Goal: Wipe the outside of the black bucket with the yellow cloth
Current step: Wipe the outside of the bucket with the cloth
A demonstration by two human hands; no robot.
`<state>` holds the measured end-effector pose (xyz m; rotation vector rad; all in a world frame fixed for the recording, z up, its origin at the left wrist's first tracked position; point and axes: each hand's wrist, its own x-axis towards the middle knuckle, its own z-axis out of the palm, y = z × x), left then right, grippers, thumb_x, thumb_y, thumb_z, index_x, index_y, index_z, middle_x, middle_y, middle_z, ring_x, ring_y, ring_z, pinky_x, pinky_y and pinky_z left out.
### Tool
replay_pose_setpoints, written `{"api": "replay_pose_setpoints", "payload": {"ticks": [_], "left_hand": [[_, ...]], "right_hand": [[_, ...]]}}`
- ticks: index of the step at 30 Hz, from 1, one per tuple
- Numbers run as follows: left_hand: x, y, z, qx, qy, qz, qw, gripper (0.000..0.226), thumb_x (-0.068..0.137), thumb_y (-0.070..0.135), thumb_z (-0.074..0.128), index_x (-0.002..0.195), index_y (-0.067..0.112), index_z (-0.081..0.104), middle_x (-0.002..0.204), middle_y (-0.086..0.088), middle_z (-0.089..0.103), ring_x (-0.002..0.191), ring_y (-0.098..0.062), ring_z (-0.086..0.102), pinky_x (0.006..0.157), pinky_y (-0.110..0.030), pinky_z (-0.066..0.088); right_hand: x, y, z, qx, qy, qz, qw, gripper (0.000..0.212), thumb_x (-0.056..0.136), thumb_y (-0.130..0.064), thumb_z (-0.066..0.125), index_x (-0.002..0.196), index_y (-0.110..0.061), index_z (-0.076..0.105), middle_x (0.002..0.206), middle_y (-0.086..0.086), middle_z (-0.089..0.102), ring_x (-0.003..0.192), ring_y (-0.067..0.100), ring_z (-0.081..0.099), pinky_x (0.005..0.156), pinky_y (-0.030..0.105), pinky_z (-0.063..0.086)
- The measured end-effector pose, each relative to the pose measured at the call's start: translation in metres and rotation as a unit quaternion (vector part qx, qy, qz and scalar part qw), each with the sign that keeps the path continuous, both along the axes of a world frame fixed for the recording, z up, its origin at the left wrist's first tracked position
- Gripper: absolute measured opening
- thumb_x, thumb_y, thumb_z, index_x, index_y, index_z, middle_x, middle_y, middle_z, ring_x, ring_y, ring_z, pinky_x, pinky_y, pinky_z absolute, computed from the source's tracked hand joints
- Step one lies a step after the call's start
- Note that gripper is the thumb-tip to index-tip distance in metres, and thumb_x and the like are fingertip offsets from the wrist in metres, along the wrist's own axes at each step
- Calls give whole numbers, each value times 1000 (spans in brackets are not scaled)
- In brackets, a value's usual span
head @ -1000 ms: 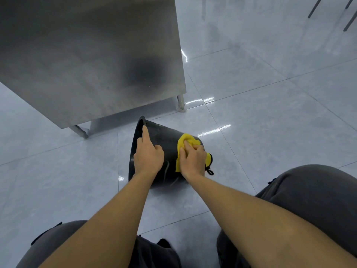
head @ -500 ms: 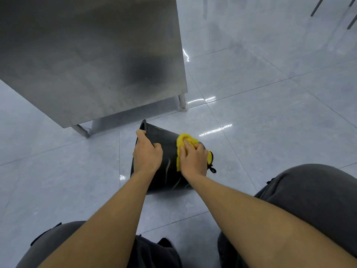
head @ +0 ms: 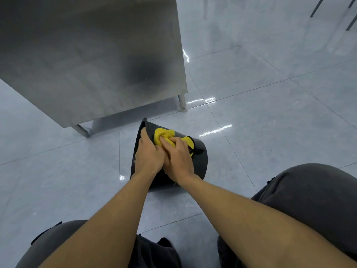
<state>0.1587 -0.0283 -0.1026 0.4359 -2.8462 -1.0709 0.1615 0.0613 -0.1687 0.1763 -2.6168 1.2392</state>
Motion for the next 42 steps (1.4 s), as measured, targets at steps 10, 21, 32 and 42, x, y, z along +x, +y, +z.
{"api": "replay_pose_setpoints", "payload": {"ticks": [10,21,32,42], "left_hand": [[3,-3,-5,-67,3,-1,998,54,101,16,46,152,23,29,120,-8,58,88,-23,56,72,-38,44],[-3,-2,-9,-17,-3,-9,1000,78,100,18,51,164,28,7,122,-16,51,100,-29,58,87,-45,52],[8,-6,-15,-5,19,19,1000,56,100,14,49,150,22,24,121,-9,60,95,-25,61,76,-38,54],[-2,-6,-13,34,-12,22,999,75,103,26,45,163,30,-1,106,-13,65,89,-23,65,79,-41,55]], "right_hand": [[-3,35,-31,-13,-227,-207,952,43,103,-42,38,144,-35,44,139,13,40,120,35,36,101,47,41],[1,1,-3,7,8,8,1000,39,100,-30,51,139,-28,54,130,6,52,114,26,43,86,33,46],[3,29,-35,-40,-180,-194,963,43,102,-39,44,144,-31,47,133,10,43,120,32,41,96,40,41],[2,-4,-7,-15,22,29,999,42,98,-27,58,140,-31,53,132,1,53,116,22,44,89,31,48]]}}
